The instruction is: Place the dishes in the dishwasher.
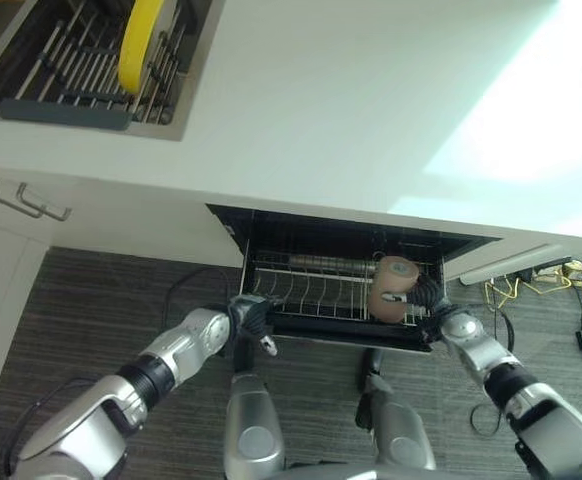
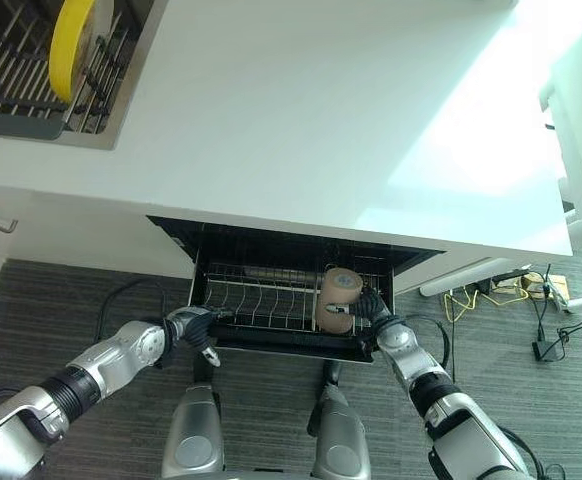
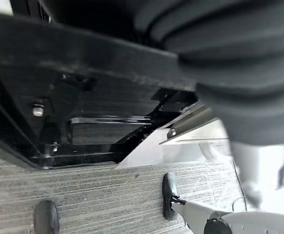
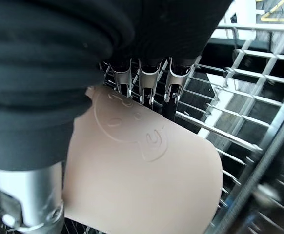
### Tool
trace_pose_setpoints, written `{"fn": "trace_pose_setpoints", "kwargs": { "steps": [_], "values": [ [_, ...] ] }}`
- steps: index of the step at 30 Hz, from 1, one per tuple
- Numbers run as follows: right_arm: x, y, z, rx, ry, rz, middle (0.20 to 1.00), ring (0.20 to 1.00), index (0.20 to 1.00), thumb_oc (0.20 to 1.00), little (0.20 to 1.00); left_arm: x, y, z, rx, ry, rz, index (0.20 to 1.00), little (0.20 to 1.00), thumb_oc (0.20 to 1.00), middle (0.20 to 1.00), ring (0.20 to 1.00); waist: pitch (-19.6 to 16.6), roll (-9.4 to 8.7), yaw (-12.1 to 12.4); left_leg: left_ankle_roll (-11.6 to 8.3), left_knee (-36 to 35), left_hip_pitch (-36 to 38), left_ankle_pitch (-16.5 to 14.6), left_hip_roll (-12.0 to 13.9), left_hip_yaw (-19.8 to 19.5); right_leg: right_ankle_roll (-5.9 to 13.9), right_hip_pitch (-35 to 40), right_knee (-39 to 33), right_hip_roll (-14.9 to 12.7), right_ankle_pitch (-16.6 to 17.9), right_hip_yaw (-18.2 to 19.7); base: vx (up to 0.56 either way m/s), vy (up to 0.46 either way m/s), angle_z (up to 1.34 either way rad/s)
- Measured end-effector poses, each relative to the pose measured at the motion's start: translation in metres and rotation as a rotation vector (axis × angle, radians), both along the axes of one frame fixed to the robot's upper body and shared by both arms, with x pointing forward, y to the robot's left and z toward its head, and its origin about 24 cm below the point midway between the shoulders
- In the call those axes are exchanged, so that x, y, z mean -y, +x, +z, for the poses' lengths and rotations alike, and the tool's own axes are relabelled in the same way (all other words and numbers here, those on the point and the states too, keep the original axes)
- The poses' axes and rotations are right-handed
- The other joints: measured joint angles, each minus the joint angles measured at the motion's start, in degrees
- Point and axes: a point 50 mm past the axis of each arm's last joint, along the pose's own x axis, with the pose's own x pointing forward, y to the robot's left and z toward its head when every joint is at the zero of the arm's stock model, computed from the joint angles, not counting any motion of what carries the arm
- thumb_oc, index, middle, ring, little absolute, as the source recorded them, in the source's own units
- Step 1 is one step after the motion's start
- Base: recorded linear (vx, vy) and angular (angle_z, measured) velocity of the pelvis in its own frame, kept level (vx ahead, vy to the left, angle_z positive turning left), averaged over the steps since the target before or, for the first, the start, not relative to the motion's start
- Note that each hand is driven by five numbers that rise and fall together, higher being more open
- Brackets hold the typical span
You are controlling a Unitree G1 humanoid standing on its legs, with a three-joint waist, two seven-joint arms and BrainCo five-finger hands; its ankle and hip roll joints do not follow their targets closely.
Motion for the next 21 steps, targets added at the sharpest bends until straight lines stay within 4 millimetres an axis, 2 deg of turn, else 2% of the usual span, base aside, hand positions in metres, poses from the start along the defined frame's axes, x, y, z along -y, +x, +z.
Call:
{"fn": "trace_pose_setpoints", "kwargs": {
  "steps": [5, 8, 11, 13, 18, 21],
  "values": [
    [-0.003, 0.018, 0.02, 0.056, 0.017, -0.047, 0.2, 0.2, 0.2, 0.2, 0.2, 0.005, 0.003, 0.003, 0.006, -0.009, -0.019, 1.0, 1.0, 1.0, 1.0, 1.0, 0.16, 0.33, 0.4, 0.65, 1.1, -1.1, -0.04, -0.66, -0.08, -0.04, -0.61, 0.12, -0.4, 0.03, -0.05, -0.01, 0.003, 0.04],
    [0.006, 0.026, 0.029, 0.068, 0.01, -0.107, 0.2, 0.2, 0.2, 0.2, 0.2, 0.015, 0.009, 0.01, 0.029, -0.015, -0.058, 1.0, 1.0, 1.0, 1.0, 1.0, 1.16, 1.62, 0.44, 1.28, 3.78, -3.54, -0.97, -1.58, -0.41, 0.0, -2.31, 1.45, -1.35, 0.01, 0.15, -0.03, 0.029, 0.04],
    [0.02, 0.038, 0.052, 0.132, -0.007, -0.145, 0.2, 0.2, 0.2, 0.2, 0.2, 0.024, 0.018, 0.024, 0.077, -0.019, -0.099, 1.0, 1.0, 1.0, 1.0, 1.0, 2.79, 2.92, 0.35, 1.99, 6.26, -6.32, -1.53, -2.43, -0.46, 0.06, -5.08, 3.42, -2.36, -0.03, 1.12, -0.05, 0.064, -0.01],
    [0.027, 0.042, 0.06, 0.145, -0.004, -0.196, 0.2, 0.2, 0.2, 0.2, 0.2, 0.028, 0.022, 0.03, 0.101, -0.026, -0.106, 1.0, 1.0, 1.0, 1.0, 1.0, 3.19, 3.5, 0.05, 1.86, 6.67, -7.31, -1.88, -3.13, 0.07, 0.08, -6.4, 3.93, -3.15, -0.04, 1.6, -0.03, 0.064, -0.08],
    [0.037, 0.048, 0.063, 0.122, -0.02, -0.262, 0.2, 0.2, 0.2, 0.2, 0.2, 0.034, 0.025, 0.033, 0.127, -0.058, -0.111, 1.0, 1.0, 1.0, 1.0, 1.0, 3.53, 3.97, -0.04, 2.38, 7.83, -8.73, -2.19, -3.91, 0.14, 0.14, -7.65, 4.49, -4.16, 0.0, 2.03, -0.02, 0.029, 0.01],
    [0.04, 0.055, 0.075, 0.143, -0.01, -0.282, 0.2, 0.2, 0.2, 0.2, 0.2, 0.036, 0.027, 0.037, 0.142, -0.057, -0.124, 1.0, 1.0, 1.0, 1.0, 1.0, 3.78, 4.53, 0.13, 2.73, 8.71, -9.58, -2.46, -4.13, 0.19, 0.19, -9.01, 5.64, -4.37, -0.04, 2.62, -0.06, 0.005, -0.02]
  ]
}}
